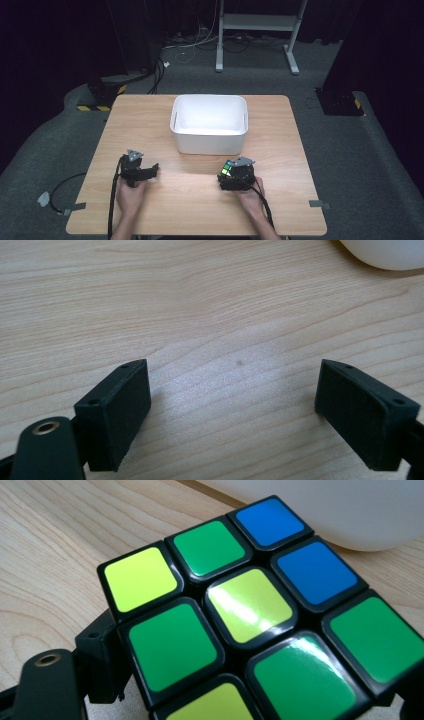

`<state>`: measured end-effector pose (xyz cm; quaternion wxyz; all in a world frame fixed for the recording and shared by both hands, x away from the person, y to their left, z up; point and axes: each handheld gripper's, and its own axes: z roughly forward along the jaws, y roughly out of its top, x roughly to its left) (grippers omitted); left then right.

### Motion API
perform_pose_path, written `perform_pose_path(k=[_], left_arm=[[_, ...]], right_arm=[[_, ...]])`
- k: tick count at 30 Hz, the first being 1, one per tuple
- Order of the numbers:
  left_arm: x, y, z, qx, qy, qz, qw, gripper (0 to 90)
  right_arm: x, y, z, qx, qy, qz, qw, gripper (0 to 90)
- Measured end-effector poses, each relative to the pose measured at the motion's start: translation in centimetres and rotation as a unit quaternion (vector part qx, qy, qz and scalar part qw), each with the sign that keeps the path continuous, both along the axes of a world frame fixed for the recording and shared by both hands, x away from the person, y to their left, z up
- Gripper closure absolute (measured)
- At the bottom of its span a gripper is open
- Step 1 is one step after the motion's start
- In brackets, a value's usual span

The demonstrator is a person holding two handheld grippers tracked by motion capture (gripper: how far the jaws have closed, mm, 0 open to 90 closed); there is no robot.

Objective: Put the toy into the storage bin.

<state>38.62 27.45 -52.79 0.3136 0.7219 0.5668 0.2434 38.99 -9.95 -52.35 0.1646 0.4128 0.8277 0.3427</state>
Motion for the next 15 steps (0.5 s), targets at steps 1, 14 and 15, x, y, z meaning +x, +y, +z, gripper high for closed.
perform_pose_path(k=[1,14,15], left_arm=[[0.0,0.0,0.0,0.0,0.0,0.0,1.0,15.0],[0.0,0.0,0.0,-0.002,-0.001,0.002,1.0,15.1],[0.0,0.0,0.0,-0.002,-0.001,0.001,1.0,15.1]], right_arm=[[0.0,0.0,0.1,0.001,0.004,-0.002,1.0,15.8],[-0.5,-0.6,1.1,0.013,0.0,0.021,0.9997,16.0],[-0.5,-0.6,1.4,0.014,-0.002,0.027,0.9995,16.0]])
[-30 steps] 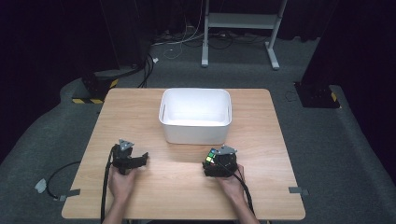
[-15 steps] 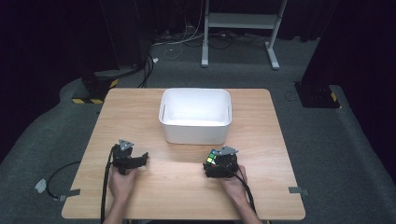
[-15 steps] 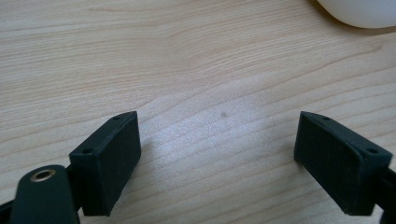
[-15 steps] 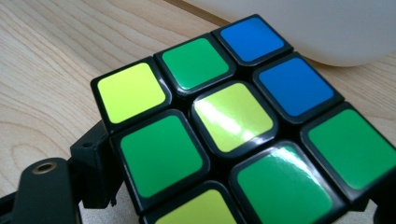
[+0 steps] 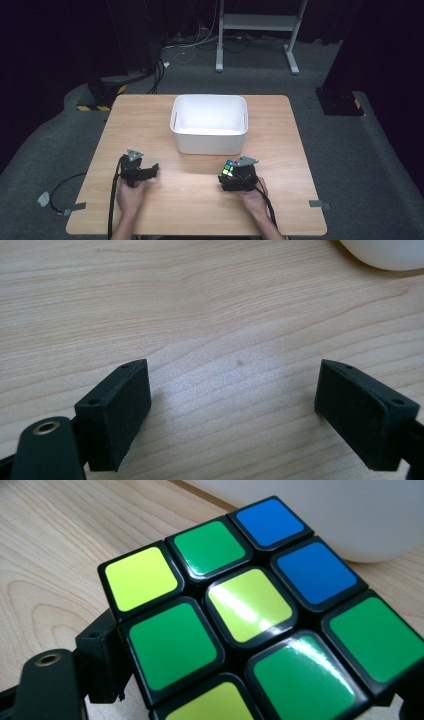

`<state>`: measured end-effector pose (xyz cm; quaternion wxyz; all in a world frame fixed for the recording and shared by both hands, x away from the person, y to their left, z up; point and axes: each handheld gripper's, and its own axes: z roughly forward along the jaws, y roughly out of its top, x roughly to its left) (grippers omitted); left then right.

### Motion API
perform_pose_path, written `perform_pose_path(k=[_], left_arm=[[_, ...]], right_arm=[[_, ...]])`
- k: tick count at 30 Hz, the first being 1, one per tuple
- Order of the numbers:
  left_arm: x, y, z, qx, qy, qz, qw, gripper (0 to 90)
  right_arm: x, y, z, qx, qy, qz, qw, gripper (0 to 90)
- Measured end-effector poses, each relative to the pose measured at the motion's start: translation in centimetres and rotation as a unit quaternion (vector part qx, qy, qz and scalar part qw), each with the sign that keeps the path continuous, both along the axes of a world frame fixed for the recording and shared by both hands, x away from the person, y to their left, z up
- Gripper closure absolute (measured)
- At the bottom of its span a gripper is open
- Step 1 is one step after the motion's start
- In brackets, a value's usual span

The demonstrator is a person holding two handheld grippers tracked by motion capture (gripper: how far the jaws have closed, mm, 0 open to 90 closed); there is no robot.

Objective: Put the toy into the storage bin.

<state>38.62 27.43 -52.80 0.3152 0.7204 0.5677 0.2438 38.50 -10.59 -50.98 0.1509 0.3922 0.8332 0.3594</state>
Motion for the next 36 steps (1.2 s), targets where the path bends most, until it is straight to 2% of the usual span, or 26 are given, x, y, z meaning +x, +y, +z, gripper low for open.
perform_pose_path(k=[12,16,17,20,32,36], left_arm=[[0.0,0.0,0.0,0.001,0.0,0.0,1.0,15.2],[0.0,0.0,0.0,0.001,-0.001,0.0,1.0,15.2],[0.0,0.0,0.0,0.001,0.0,0.0,1.0,15.2],[0.0,0.0,0.0,0.001,0.0,0.0,1.0,15.3],[0.0,0.0,0.0,0.0,-0.001,0.001,1.0,15.3],[0.0,0.0,0.0,0.0,-0.001,0.001,1.0,15.3]], right_arm=[[-0.5,0.1,2.0,0.002,-0.01,0.027,0.9996,16.0],[-0.6,0.1,2.5,0.001,-0.006,0.034,0.9994,16.0],[-0.6,0.1,2.8,0.008,0.003,0.04,0.9992,16.1],[-0.7,0.3,3.2,0.007,0.008,0.047,0.9988,16.1],[-0.8,0.4,5.3,0.007,0.005,0.066,0.9978,16.1],[-0.7,0.0,6.1,0.016,0.006,0.067,0.9976,16.1]])
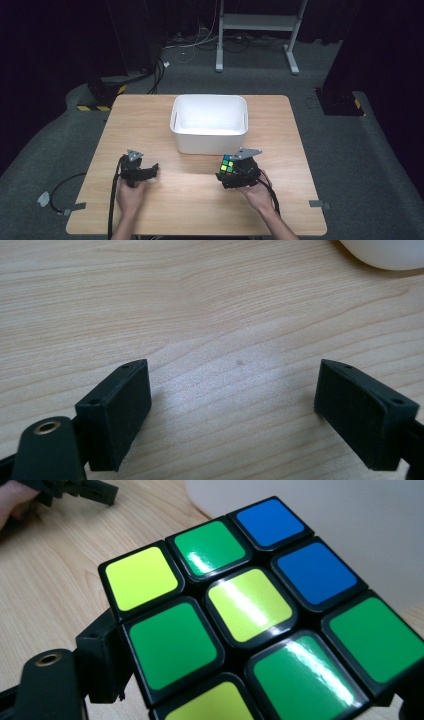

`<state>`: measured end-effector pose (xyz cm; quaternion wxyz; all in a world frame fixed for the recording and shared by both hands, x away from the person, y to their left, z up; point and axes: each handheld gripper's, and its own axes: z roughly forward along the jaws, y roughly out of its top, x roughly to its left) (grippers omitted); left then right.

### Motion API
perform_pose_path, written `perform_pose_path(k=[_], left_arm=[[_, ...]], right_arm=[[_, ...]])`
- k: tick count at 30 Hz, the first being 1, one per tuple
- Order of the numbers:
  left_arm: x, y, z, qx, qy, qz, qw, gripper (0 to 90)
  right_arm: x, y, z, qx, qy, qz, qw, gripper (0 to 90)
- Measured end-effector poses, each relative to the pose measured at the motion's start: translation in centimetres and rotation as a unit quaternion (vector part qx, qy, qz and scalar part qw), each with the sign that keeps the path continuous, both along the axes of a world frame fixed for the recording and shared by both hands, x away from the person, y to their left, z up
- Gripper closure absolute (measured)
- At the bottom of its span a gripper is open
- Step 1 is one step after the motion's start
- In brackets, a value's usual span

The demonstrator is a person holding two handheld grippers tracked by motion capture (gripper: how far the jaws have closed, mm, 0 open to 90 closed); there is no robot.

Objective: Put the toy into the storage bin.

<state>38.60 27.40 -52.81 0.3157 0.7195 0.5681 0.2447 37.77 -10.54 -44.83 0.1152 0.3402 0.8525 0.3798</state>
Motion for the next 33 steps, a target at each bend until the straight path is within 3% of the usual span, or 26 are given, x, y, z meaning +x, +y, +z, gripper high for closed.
perform_pose_path(k=[12,19,26,33], left_arm=[[0.0,0.0,0.0,0.001,0.0,-0.001,1.0,15.3],[0.0,0.0,0.0,0.001,0.0,-0.001,1.0,15.3],[0.0,0.0,0.0,0.0,0.0,0.0,1.0,15.4],[0.0,0.0,0.0,0.0,0.0,0.0,1.0,15.4]], right_arm=[[0.2,0.0,2.5,0.009,-0.006,0.024,0.9997,16.1],[0.6,-0.2,3.9,0.038,0.001,0.031,0.9988,16.1],[1.1,-0.2,5.4,0.045,-0.001,0.04,0.9982,16.1],[1.5,0.1,6.6,0.036,-0.011,0.047,0.9982,16.1]])
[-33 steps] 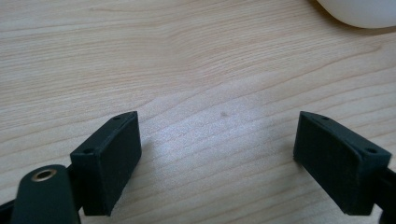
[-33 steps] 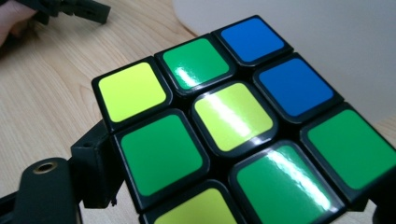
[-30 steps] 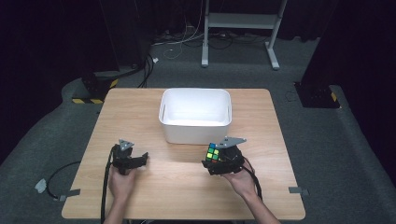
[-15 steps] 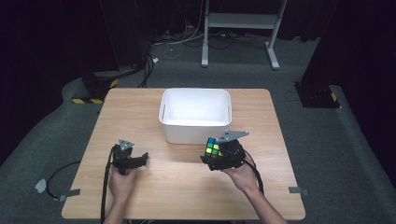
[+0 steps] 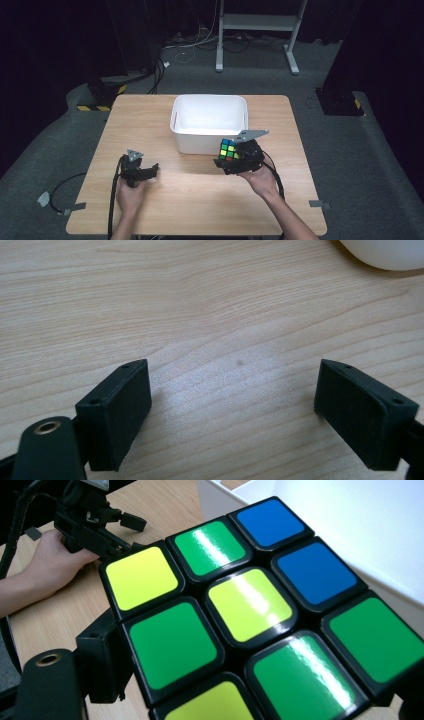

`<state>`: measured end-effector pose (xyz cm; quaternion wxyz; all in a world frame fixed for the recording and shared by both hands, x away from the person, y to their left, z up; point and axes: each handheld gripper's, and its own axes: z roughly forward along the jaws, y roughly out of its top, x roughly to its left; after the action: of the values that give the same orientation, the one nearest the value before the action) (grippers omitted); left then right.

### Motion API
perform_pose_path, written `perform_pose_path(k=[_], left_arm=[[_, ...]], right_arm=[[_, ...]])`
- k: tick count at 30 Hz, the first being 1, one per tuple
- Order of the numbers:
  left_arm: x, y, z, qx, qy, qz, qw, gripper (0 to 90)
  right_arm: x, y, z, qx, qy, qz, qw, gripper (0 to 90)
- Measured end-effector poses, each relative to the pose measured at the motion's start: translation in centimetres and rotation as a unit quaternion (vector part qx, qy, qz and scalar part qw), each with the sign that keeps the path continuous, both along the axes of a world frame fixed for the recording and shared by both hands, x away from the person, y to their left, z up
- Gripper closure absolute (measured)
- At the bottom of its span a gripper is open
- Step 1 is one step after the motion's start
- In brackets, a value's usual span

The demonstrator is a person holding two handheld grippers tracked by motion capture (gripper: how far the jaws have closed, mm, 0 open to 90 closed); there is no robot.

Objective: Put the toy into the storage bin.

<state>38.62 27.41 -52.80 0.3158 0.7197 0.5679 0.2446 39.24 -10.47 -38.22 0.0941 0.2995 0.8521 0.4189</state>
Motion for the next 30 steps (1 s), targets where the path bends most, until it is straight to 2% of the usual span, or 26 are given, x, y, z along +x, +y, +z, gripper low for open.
perform_pose_path(k=[5,12,17,20,24,26,30], left_arm=[[0.0,0.0,0.0,0.001,0.0,0.0,1.0,15.4],[0.0,0.0,0.0,0.001,0.0,0.001,1.0,15.4],[0.0,0.0,0.0,0.0,0.0,0.001,1.0,15.4],[0.0,0.0,0.0,0.0,0.0,0.001,1.0,15.4],[0.0,0.0,0.0,0.002,0.001,0.0,1.0,15.4],[0.0,0.0,0.0,0.002,0.001,0.0,1.0,15.4],[0.0,0.0,0.0,0.002,0.001,0.0,1.0,15.4]], right_arm=[[0.5,0.4,1.2,-0.001,-0.008,0.01,0.9999,16.2],[1.7,0.9,2.5,0.002,-0.004,0.002,1.0,16.1],[2.8,1.3,2.5,0.012,0.003,0.001,0.9999,16.2],[3.3,1.7,2.5,0.01,0.0,0.001,1.0,16.2],[3.8,1.9,2.5,0.022,-0.002,0.017,0.9996,16.1],[4.6,2.1,2.2,0.032,0.006,0.017,0.9993,16.1],[5.4,2.4,2.0,0.03,0.017,0.011,0.9993,16.1]])
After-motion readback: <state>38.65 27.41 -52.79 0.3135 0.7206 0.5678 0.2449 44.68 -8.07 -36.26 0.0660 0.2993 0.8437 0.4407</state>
